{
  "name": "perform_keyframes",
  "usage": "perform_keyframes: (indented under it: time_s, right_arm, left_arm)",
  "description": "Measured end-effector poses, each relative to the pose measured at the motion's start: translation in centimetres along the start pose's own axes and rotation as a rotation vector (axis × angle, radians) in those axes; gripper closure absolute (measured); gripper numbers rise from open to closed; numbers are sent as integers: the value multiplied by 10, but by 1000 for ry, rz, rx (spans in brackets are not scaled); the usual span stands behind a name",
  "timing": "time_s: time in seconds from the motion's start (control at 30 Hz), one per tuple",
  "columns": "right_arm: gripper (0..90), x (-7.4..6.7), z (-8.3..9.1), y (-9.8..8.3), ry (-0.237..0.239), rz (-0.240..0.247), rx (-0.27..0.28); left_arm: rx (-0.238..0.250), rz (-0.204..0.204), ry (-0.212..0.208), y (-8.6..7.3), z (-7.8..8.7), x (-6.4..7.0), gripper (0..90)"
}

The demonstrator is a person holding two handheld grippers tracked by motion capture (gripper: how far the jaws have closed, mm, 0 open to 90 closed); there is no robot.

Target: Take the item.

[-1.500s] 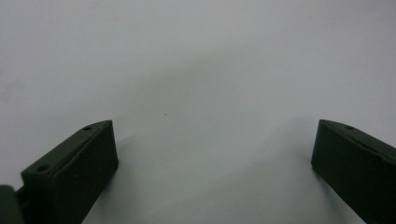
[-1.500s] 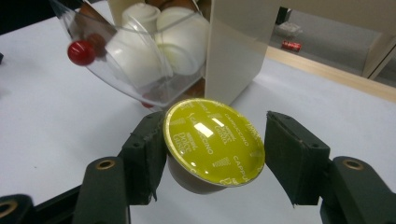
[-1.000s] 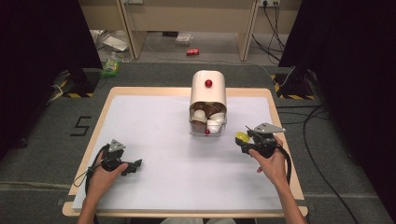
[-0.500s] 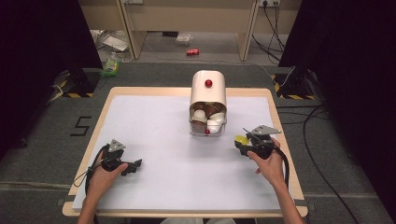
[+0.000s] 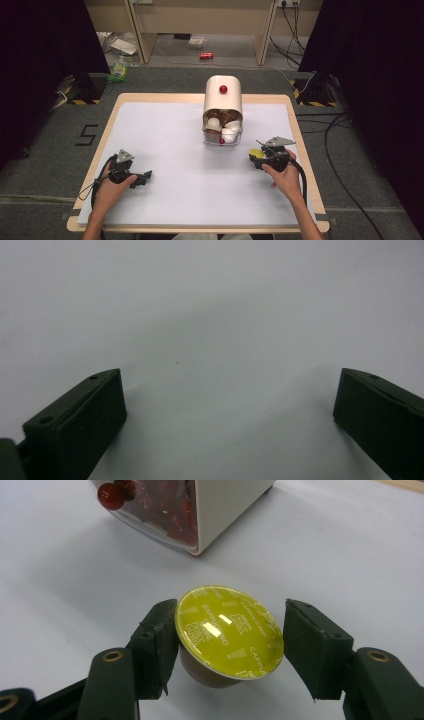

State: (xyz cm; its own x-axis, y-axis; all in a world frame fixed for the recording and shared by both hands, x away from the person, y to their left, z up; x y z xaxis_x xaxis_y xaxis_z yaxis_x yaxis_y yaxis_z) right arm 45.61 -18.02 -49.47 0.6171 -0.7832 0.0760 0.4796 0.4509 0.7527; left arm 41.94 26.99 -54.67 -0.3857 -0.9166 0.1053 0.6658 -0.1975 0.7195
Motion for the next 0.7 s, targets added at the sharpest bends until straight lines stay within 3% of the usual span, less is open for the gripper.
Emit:
perform_keyframes:
  time_s: [0.63,0.7]
  right_arm:
    - [428,2,-5,-6,8,-15,-11]
    - [400,2,-5,-6,11,-21,-12]
  left_arm:
    - [-2,-4,1,0,0,0,0]
    - [-2,-3,2,0,0,0,0]
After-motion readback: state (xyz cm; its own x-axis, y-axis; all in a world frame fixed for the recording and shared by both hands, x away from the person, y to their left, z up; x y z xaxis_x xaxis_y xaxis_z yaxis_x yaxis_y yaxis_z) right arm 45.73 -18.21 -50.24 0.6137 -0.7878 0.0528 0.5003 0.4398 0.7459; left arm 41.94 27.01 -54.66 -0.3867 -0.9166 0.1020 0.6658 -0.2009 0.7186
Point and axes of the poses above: each handheld gripper's, and its own axes: z roughly backward along the jaws, y roughly out of its top, x roughly to its right, the point moved 6 cm from there along -z, roughly forward along the jaws, and after that the axes turned 5 degrees about z, right-handed, at the moved point
